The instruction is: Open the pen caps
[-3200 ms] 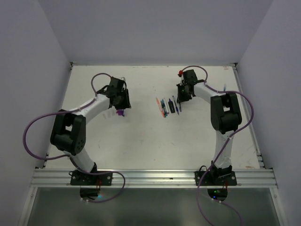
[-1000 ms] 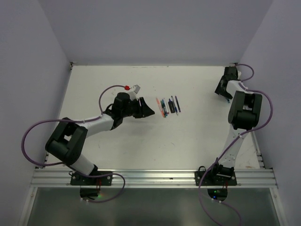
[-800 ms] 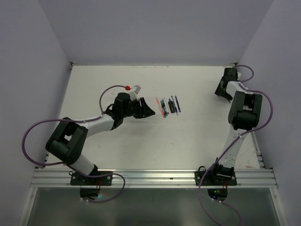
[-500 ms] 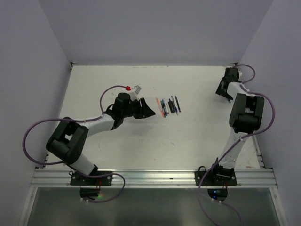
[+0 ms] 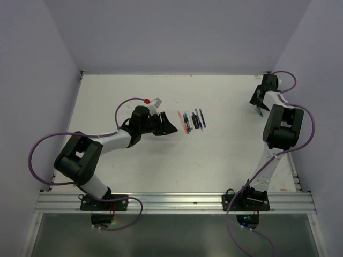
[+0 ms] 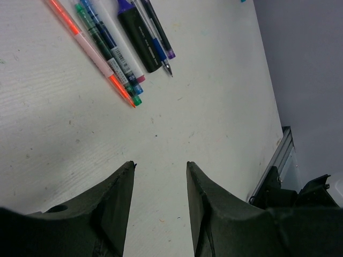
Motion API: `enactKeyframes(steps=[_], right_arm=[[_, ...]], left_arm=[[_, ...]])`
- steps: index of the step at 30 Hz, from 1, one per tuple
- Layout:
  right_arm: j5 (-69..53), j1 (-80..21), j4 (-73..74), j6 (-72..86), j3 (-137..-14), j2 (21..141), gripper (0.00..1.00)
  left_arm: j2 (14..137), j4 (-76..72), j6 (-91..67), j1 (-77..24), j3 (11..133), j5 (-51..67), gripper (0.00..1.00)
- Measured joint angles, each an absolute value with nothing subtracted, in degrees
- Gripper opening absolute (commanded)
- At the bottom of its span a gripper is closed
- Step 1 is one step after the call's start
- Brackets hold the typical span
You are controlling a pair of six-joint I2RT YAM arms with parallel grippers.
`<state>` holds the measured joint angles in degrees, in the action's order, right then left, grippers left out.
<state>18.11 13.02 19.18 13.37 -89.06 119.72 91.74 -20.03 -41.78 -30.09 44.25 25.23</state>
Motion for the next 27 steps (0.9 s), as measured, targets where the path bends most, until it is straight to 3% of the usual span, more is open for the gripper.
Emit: enactKeyframes(steps=[8,19,23,24,27], right_arm=[[12.62,15.53,19.75,13.26,-91.24,124.27,0.66],[6.87,15.7,25.89,12.29,-96.14,126.74,0.42],[6.63,15.92,25.93,12.32,-95.74,126.58,0.19],[6.57,15.92,26.04,12.45,-95.74,126.56,0.04],[6.26,15.79,25.89,12.8,-95.35,126.32,0.0]], left_arm=[[93.06,-20.1,-41.78,-30.09,44.25,25.39,0.47],[93.12,-20.12,-41.78,-30.09,44.25,25.63,0.47],[92.58,-20.03,-41.76,-30.09,44.21,25.63,0.47],[92.2,-20.03,-41.76,-30.09,44.14,25.63,0.47],[90.72,-20.01,-41.74,-30.09,43.62,25.58,0.47]])
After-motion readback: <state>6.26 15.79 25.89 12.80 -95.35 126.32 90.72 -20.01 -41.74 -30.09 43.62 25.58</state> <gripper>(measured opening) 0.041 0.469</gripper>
